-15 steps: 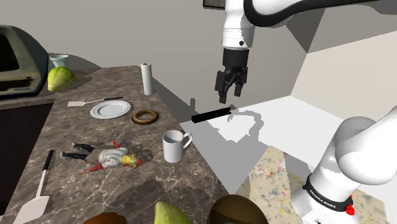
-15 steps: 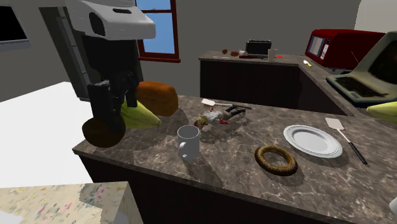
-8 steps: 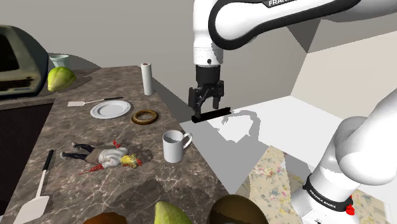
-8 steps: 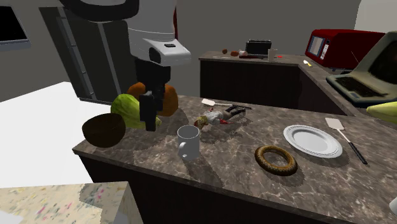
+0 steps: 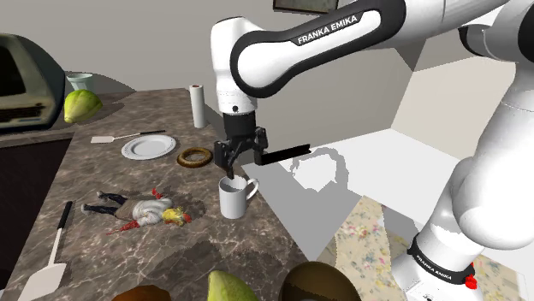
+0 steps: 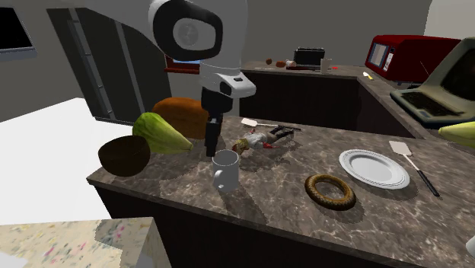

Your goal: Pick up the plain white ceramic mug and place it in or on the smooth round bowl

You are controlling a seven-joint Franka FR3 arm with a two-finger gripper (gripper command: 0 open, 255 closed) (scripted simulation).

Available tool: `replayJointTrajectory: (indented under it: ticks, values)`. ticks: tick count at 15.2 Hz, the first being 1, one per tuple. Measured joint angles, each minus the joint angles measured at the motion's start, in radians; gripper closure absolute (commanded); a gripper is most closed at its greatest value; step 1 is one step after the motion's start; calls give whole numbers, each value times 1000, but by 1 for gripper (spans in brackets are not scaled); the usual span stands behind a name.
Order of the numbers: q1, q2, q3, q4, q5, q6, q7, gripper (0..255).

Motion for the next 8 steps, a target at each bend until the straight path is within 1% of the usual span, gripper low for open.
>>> replayJointTrajectory:
  ticks: [5, 8]
  values:
    - [54, 209, 15, 156, -77, 20, 108, 0]
    - [65, 246, 14, 161, -91, 45, 124, 0]
